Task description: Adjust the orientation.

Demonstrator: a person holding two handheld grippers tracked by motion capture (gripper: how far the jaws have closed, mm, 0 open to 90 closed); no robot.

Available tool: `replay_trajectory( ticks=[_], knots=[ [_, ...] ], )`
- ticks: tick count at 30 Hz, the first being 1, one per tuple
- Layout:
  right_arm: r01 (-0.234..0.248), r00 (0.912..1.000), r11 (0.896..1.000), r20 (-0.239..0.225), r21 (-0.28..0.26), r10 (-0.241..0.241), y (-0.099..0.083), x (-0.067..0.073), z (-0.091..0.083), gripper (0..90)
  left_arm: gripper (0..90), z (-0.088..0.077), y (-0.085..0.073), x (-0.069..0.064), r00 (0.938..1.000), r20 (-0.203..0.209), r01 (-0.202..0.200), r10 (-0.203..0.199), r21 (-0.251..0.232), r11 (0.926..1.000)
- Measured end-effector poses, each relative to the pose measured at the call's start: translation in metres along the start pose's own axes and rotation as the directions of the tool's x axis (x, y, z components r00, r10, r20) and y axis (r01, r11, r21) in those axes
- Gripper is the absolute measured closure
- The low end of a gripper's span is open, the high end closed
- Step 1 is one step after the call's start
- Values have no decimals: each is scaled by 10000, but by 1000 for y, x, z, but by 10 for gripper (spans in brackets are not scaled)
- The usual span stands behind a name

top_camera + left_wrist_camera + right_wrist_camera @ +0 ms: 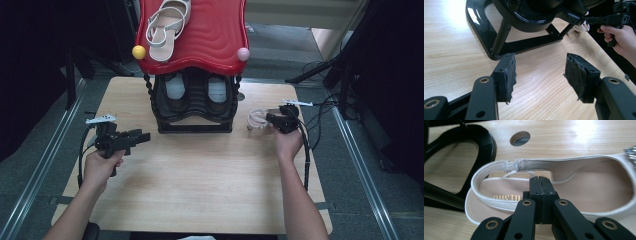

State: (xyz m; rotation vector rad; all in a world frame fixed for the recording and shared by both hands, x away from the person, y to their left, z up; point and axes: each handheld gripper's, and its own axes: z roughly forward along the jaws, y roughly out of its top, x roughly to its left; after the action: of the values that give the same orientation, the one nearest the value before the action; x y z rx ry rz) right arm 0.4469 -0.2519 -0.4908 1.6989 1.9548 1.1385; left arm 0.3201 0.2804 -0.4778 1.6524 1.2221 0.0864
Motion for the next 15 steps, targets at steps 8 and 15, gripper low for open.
replay_trajectory(
  ticks=[8,15],
  knots=[
    [152,9997,9999,200,58,-153,-4,-7,-13,900,422,0,0,0,9999,32,109,-109,4,9999],
    [180,9992,9996,350,239,-188,-5,-15,-19,900,421,0,0,-1,9999,28,115,-115,56,9999]
  ],
)
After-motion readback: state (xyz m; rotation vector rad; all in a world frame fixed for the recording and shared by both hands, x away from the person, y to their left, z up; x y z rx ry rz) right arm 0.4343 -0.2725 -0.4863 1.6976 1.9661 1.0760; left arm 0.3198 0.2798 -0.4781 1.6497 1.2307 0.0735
